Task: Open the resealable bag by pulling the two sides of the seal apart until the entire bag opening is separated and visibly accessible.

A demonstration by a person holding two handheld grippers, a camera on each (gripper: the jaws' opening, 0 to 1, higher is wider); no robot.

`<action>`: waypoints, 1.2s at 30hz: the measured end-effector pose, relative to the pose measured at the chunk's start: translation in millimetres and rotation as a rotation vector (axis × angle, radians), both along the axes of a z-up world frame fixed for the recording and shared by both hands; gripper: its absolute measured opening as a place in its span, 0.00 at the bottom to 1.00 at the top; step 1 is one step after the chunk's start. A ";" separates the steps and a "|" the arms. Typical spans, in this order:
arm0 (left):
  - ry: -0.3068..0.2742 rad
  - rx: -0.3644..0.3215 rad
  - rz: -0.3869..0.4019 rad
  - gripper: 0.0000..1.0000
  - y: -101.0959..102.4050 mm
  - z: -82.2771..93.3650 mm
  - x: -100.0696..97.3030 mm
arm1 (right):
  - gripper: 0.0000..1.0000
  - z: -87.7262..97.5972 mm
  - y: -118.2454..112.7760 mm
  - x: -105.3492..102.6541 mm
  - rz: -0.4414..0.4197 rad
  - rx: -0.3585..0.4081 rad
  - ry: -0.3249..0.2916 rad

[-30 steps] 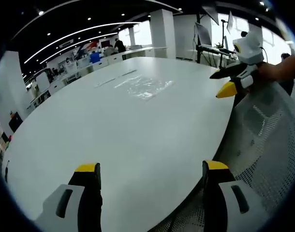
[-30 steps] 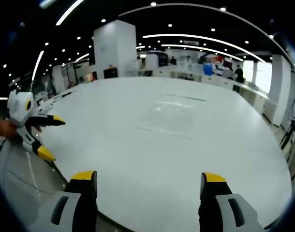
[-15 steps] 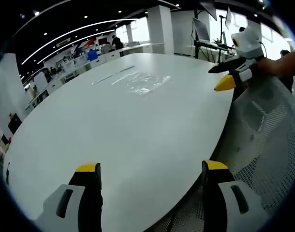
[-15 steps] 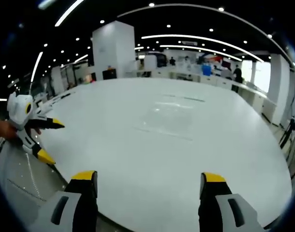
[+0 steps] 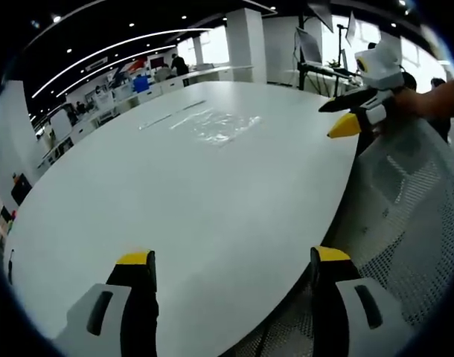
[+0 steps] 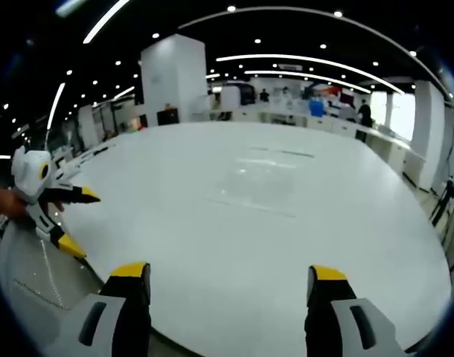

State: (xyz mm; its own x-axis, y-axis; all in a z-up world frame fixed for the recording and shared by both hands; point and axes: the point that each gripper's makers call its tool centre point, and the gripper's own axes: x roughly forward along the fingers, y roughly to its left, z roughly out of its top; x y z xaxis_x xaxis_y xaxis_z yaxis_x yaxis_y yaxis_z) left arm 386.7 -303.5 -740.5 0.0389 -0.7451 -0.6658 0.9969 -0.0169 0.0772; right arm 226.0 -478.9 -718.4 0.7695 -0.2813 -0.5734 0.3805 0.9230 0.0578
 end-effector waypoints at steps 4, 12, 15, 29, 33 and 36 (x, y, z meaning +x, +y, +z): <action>0.003 0.000 0.005 0.84 0.1 -0.1 0.8 | 0.86 -1.2 0.8 0.7 0.005 0.002 0.001; 0.009 -0.004 0.006 0.83 -0.1 -0.1 1.6 | 0.86 -2.5 1.7 0.6 0.007 0.001 0.014; 0.012 -0.003 0.004 0.82 -0.2 -0.2 1.0 | 0.86 -4.0 1.8 0.5 0.009 0.003 0.020; 0.014 -0.001 0.010 0.82 0.7 -0.7 1.6 | 0.86 -3.4 1.6 0.1 0.004 0.003 0.019; 0.012 -0.002 0.013 0.82 0.5 -0.4 2.1 | 0.86 -4.2 2.5 -0.2 0.008 0.006 0.023; 0.010 0.003 0.013 0.82 1.1 -1.1 2.1 | 0.86 -4.9 2.0 -0.5 0.007 0.006 0.026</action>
